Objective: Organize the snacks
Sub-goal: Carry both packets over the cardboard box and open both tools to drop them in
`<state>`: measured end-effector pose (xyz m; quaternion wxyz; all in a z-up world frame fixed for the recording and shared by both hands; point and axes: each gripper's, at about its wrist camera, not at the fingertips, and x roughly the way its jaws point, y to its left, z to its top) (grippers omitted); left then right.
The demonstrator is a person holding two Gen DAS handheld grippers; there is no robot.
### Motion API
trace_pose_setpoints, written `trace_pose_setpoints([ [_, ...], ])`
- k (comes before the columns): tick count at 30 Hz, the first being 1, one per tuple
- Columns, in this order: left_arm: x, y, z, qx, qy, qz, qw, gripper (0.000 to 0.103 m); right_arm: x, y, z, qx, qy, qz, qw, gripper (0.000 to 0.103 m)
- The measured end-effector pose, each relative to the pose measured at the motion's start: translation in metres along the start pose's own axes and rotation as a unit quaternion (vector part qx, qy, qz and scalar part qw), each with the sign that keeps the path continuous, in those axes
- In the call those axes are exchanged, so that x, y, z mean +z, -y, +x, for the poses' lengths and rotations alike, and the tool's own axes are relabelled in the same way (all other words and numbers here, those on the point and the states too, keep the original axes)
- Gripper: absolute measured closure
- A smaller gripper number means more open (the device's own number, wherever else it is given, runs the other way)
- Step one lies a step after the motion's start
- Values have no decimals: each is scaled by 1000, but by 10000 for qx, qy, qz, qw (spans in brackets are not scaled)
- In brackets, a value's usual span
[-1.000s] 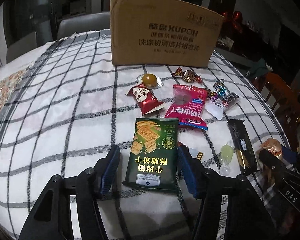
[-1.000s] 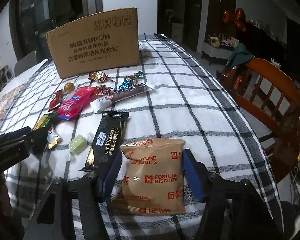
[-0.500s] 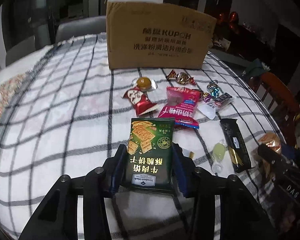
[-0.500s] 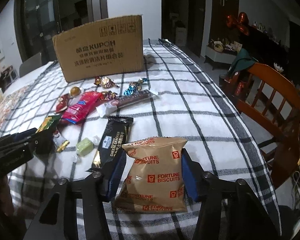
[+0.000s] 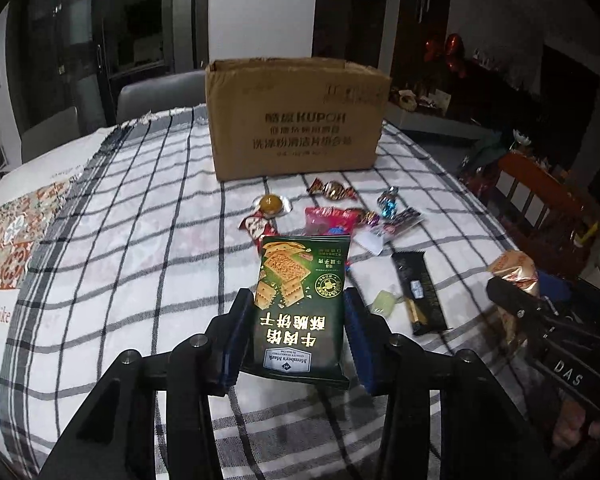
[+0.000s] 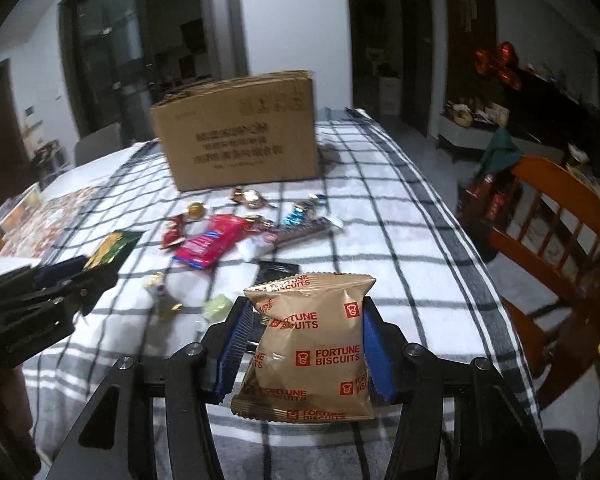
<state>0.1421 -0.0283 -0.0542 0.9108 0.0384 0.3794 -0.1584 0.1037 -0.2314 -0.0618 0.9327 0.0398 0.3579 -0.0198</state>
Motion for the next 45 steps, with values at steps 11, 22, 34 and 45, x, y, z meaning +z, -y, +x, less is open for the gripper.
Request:
trace_pose_setpoints([
  [11,33,-1,-29,128,521,206,9983,58,43,-15,-20,458,426,-415,9972,49],
  [22,95,-14,-41,131,1037,311,9940,58,113,-24,-16,754,1010,-585,9903,49],
  [34,173,-30,-18,-8,1216,370,9919,58,195,-26,15,952,1196,-622,9863,49],
  [45,220,-38,36,175,1040,543,9929,58,251,-28,72,1131,954,-535,9875,49],
])
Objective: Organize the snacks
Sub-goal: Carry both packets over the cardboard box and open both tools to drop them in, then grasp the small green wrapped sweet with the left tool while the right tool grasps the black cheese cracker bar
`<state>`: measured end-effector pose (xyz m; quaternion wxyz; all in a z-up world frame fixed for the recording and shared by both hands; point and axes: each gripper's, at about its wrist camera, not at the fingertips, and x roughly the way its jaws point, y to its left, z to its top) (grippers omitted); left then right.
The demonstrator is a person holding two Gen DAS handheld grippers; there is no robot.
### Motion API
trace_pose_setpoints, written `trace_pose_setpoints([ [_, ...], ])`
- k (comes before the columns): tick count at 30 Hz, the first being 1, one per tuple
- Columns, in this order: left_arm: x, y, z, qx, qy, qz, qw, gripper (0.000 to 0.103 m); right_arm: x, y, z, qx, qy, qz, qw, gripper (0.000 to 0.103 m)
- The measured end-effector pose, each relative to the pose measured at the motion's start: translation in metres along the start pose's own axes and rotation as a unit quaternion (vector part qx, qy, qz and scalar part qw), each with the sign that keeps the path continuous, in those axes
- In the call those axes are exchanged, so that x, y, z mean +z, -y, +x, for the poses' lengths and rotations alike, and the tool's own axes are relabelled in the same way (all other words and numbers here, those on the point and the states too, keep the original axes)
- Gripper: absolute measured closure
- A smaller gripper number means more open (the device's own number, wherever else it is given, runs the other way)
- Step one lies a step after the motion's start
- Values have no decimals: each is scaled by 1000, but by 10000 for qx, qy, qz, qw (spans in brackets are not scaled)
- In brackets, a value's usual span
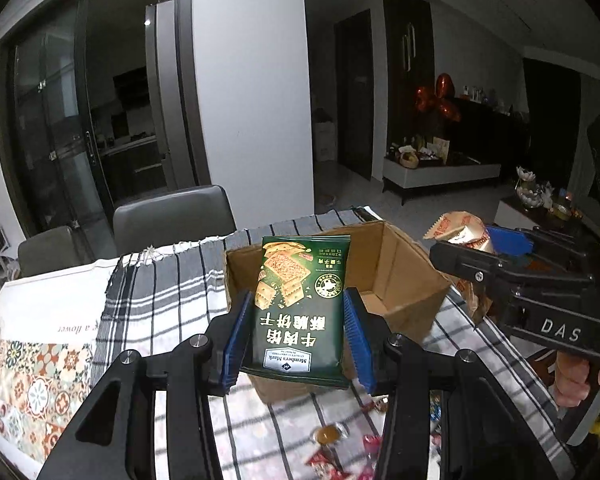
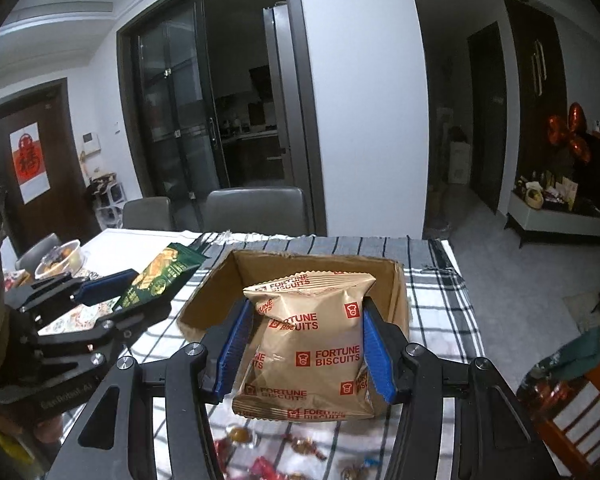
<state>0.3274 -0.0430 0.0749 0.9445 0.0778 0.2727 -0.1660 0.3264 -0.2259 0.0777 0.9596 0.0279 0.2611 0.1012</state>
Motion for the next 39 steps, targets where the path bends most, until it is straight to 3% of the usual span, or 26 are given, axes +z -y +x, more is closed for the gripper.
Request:
trace_pose_setpoints([
  [4,10,-2,23,94,-75,82,9999,58,15,7,23,47,-49,4,10000,49],
  [8,21,-8,45,-115,-242,-183,9995,58,27,10,43,-11,-72,-2,10000,48],
  [9,22,-11,50,-218,-328,-334,9987,55,28,11,46,-96,-81,-20,9999,46],
  [10,23,-15,54,-242,-386,-457,9979,44,29,12,47,-158,-80,-13,9998,35],
  [12,21,-19,54,-67,-329,-551,9979,33,27,17,49,-323,-91,61,9994,24],
  [14,19,-20,52,35,-309,-561,9979,32,24,21,47,-432,-107,100,9990,24],
  [19,10,-15,33,270,-181,-551,9980,17,9,20,33,-624,-116,68,9980,24],
  [27,-13,-10,-14,484,121,-469,9977,12,-16,6,-7,-633,-4,82,9980,24],
  [39,-46,8,-75,343,428,-269,9981,12,-53,-12,-67,-553,173,234,9980,25],
])
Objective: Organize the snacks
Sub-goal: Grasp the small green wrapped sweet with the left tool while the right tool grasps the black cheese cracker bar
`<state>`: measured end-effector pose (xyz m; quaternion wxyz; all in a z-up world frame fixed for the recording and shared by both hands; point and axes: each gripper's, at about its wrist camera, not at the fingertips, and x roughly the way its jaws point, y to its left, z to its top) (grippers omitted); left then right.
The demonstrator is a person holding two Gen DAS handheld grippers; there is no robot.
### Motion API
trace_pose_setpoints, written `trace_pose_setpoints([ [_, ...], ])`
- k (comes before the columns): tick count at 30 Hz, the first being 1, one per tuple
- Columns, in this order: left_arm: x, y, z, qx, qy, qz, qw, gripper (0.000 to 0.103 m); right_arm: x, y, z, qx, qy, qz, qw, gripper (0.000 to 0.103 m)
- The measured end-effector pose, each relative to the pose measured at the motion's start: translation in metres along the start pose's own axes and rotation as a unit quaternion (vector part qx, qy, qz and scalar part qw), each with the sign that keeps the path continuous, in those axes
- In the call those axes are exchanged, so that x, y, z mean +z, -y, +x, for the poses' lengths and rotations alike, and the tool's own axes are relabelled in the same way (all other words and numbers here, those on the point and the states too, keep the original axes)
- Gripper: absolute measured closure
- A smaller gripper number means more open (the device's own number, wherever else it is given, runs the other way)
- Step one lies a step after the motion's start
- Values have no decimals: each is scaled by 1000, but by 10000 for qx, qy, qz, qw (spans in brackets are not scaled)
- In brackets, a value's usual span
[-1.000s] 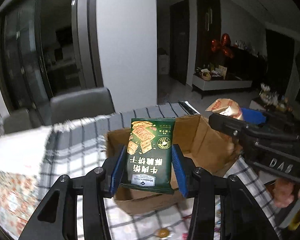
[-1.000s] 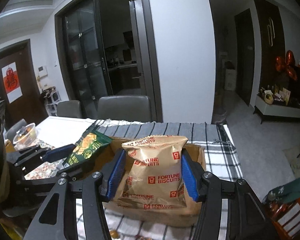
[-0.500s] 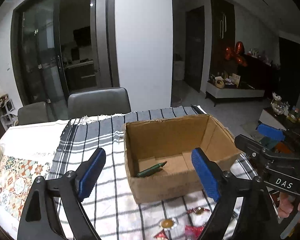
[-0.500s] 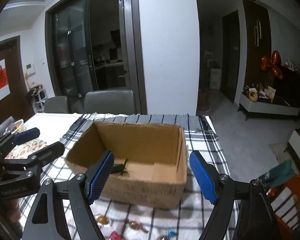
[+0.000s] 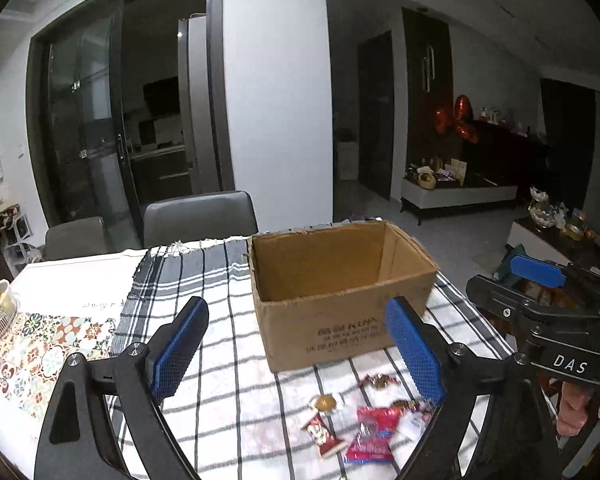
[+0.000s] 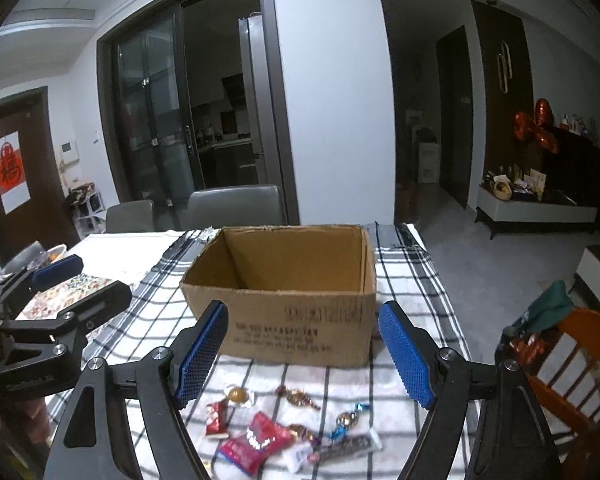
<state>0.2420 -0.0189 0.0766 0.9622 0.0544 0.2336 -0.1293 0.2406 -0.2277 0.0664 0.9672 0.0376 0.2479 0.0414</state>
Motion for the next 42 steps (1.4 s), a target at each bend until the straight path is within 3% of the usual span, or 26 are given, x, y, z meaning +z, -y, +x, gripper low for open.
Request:
trace_pose_setpoints([
  [17,-69,25,-46,-102,3,526,9986,13,-69,-6,-49,-284,-147,-246,9992,25],
  [27,-116,48,-34,-755,-501,806,9926,35,-123,-3,-52,-366,-776,-169,9962,26],
  [37,-148,74,-11,-1319,-949,1243,9789,60,-161,0,-33,-206,-1434,68,9894,39],
  [42,-162,85,1,-1625,-1236,1445,9682,66,-172,-1,-24,-174,-1618,104,9866,41],
])
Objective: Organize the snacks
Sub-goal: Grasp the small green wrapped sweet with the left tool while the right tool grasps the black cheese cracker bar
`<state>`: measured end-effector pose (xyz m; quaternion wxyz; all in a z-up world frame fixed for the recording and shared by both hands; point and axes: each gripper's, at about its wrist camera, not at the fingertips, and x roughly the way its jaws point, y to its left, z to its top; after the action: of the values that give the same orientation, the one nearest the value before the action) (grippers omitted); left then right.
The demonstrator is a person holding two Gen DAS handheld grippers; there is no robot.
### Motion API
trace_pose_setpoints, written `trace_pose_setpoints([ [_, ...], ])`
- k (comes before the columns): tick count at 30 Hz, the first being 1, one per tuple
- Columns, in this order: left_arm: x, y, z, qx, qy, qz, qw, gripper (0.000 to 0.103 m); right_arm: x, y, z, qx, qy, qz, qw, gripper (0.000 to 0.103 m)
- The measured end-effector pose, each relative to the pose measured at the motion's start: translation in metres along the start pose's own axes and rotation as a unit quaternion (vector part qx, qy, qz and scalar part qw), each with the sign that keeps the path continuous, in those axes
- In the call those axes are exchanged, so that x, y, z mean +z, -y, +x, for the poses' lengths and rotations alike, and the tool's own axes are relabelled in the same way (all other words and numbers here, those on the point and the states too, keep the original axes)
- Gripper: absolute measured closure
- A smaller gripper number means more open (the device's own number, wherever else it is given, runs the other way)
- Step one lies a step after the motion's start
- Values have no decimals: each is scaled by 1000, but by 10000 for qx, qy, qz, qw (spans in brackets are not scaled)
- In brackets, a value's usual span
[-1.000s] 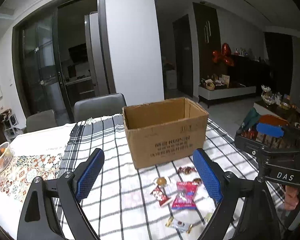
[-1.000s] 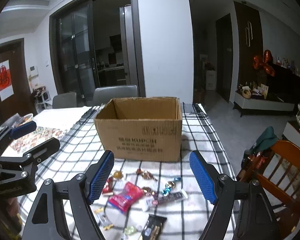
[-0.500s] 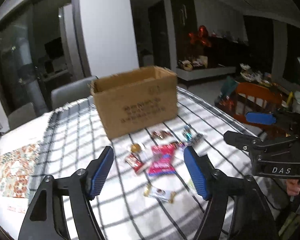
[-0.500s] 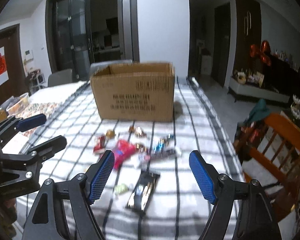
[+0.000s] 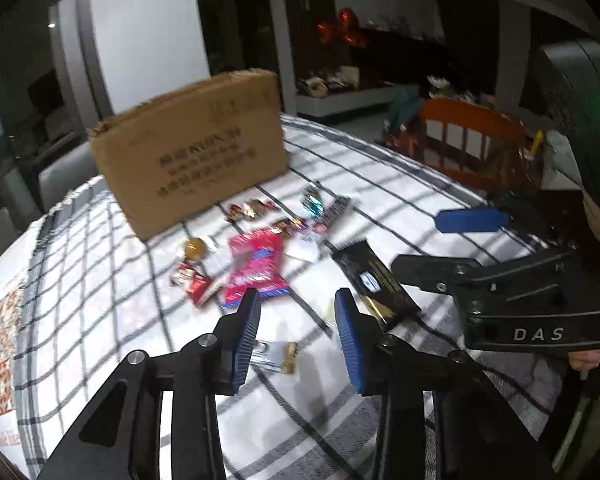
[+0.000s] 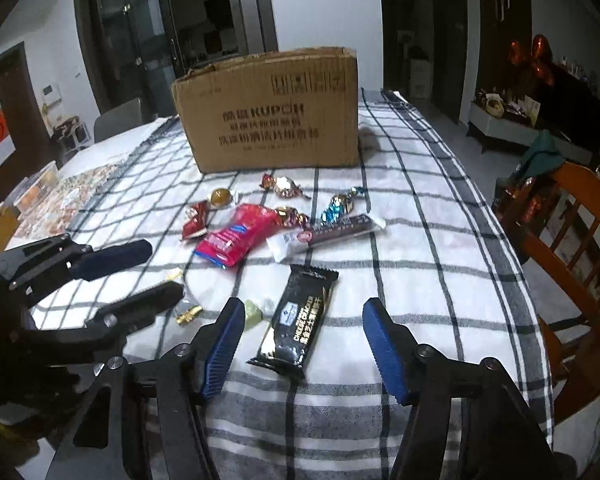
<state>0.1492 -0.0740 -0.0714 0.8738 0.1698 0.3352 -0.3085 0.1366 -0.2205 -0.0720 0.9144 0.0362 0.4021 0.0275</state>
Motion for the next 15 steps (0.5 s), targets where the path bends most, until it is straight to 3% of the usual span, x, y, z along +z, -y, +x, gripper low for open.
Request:
trace_pose_setpoints([
  [6,-8,0,22,-473,-385,-89,9981,72,-4,3,17,124,-310,144,9993,46],
  [15,-9,2,45,-689,-610,-109,9957,72,-5,1,37,236,-581,166,9979,50],
])
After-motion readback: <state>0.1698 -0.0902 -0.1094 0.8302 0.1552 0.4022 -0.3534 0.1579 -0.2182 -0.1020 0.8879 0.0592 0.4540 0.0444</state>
